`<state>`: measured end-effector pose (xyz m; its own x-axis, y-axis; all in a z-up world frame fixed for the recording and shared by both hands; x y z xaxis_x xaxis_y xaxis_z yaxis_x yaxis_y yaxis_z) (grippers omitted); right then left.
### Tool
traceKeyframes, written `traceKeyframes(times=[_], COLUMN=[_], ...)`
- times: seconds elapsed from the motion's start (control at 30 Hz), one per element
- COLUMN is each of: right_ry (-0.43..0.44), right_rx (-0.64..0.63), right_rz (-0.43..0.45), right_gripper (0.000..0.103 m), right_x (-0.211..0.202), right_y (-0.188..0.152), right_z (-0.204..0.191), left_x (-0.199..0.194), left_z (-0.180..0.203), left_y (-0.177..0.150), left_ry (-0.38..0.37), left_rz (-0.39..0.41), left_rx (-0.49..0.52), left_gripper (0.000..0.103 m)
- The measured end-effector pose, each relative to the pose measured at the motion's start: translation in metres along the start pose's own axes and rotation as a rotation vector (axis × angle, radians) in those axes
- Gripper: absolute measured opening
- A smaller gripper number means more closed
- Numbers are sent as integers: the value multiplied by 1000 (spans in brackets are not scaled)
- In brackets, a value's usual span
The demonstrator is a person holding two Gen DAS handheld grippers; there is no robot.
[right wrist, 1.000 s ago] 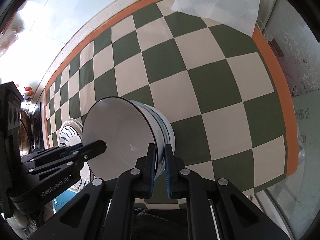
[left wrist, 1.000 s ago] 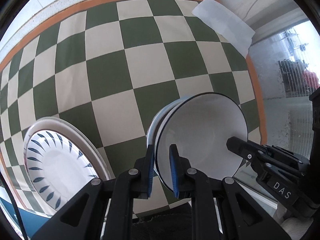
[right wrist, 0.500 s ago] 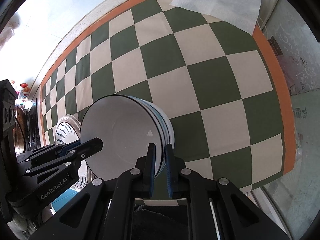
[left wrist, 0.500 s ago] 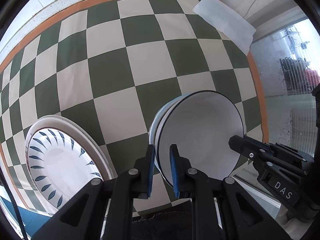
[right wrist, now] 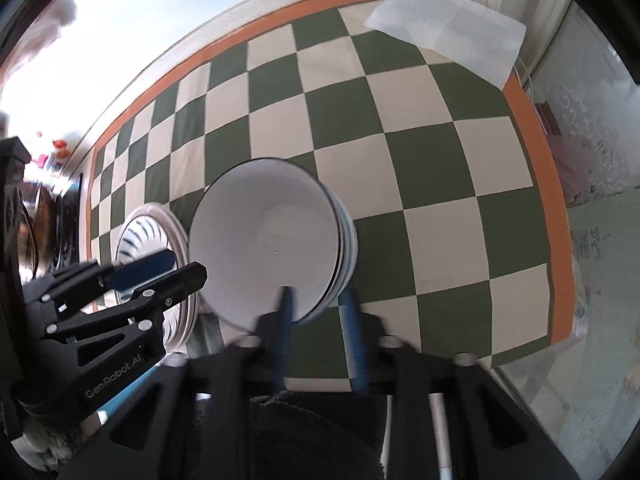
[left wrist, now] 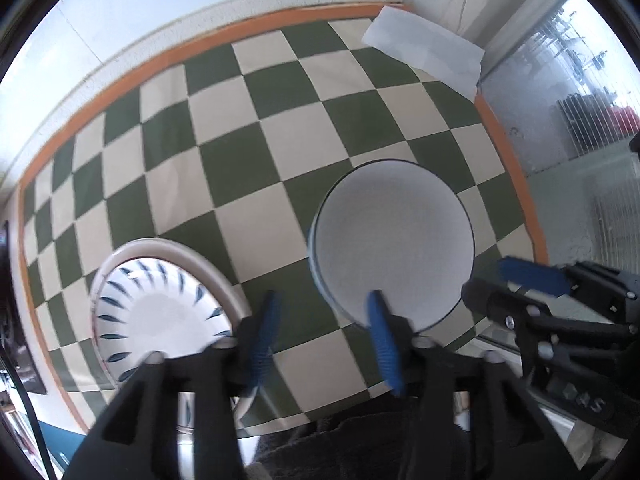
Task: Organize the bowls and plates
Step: 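Open both tools and lift them away from the bowl stack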
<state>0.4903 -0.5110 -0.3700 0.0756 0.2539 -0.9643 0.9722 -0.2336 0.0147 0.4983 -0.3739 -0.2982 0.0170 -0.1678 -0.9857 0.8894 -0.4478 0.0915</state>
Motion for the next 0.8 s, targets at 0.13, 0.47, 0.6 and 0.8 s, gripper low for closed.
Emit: traceKeyframes(times=[0.13,0.47,0.6,0.8], right_ry=[-33,-58,-64,-90], right_rx=[-31,-57,-57,-60], right_rz=[33,159,217,271], right_gripper=[72,87,90,94], right_x=[-15,-69,-94,-117], right_y=[-14,-46,-60,-78], right_z=[-4,-18,-24,-31], left_x=[-12,-69,-91,-114], left_z=[-9,-17,-17,-13], left_y=[-9,-41,-51,-60], left_ry=[32,-50,-67,-53], left_rz=[46,144,191,272], left_rx=[-12,-47,-53,-32], left_gripper=[84,93,98,103])
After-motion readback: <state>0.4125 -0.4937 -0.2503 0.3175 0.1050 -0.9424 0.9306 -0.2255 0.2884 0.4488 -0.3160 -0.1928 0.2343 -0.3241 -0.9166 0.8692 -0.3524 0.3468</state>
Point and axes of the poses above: each gripper's, at about its wrist camera, not at the fingertips, and x roughly the way its jaws point, z to its right, y to its top, the point moved 1 cm from there along x, roughly the way its jaws point
